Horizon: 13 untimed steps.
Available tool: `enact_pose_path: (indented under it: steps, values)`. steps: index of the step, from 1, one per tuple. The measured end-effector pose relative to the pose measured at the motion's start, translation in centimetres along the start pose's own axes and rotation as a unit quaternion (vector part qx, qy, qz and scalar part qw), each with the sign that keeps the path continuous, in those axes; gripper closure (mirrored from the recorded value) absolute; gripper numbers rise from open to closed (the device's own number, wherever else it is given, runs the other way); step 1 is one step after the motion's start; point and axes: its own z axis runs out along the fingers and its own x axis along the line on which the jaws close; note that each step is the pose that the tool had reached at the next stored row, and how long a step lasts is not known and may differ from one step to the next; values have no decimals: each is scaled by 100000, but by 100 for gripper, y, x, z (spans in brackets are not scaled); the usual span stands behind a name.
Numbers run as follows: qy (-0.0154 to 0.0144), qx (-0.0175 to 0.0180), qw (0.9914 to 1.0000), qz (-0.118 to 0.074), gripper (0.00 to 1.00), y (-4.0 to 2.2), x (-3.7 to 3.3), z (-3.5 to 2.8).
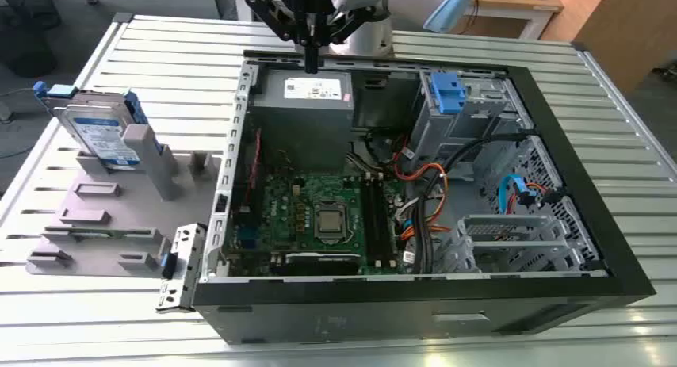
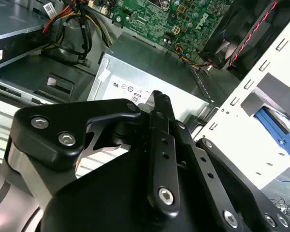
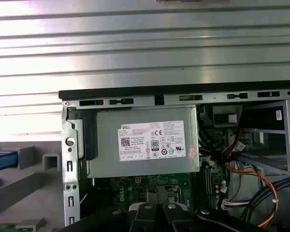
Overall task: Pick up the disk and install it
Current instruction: 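Reach for the disk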
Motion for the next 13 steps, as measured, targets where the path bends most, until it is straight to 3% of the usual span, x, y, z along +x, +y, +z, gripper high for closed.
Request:
enact_pose_path:
  steps: [13]
  values:
    - [1,1,100000,1,89,-3,43,-1]
